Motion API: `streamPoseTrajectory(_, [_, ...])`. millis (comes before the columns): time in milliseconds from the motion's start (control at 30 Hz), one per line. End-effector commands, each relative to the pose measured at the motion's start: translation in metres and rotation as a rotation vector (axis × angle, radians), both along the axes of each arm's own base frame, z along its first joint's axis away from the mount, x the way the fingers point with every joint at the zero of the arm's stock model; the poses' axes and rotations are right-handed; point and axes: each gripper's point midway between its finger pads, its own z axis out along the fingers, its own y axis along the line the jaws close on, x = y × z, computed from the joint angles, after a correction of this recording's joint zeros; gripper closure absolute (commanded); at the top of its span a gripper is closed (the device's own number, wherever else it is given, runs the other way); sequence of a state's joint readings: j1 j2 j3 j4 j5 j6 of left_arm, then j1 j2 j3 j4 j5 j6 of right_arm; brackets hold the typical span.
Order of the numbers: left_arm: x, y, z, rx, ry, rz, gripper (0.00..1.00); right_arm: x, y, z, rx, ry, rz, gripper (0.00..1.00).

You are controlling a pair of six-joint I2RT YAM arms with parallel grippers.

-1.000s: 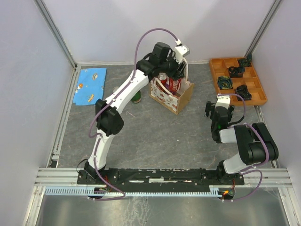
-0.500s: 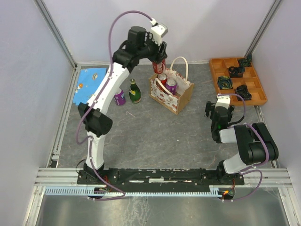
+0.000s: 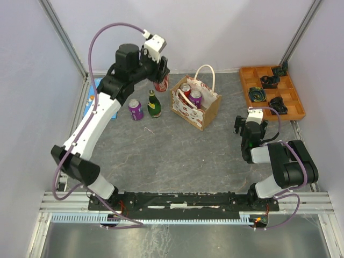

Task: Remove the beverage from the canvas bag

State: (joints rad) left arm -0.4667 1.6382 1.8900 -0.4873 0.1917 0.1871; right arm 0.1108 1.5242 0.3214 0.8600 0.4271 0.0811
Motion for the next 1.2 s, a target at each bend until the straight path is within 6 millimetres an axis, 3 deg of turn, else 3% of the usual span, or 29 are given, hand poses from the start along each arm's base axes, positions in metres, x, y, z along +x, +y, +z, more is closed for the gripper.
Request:
streamPoseTrajectory(0, [-0.02,0.025,0.024,-0.091,-0.115,0.089,0.97,0.014,0.001,0.023,0.007,-0.082,-0.003,0.01])
streamPoseTrajectory(233, [-0.051,0.047,-0.044,-0.155,-0.077,0.148,0.97,0.014,0.001,0.022,0.009,-0.082,-0.003,0.01])
streamPoseTrajectory(567, [-0.058,0.046,-0.129,-0.196,-0.026,0.153,0.97,0.014,0.001,0.022,0.009,-0.082,-0.002,0.01])
streamPoseTrajectory(800, [-0.046,0.04,-0.172,-0.16,0.029,0.155,0.97,0.014,0.001,0.022,0.007,-0.081,-0.002,0.01])
streamPoseTrajectory(1167, [-0.021,0.028,-0.21,-0.112,0.092,0.158,0.97,0.014,0.001,0.023,0.008,-0.083,-0.003,0.01])
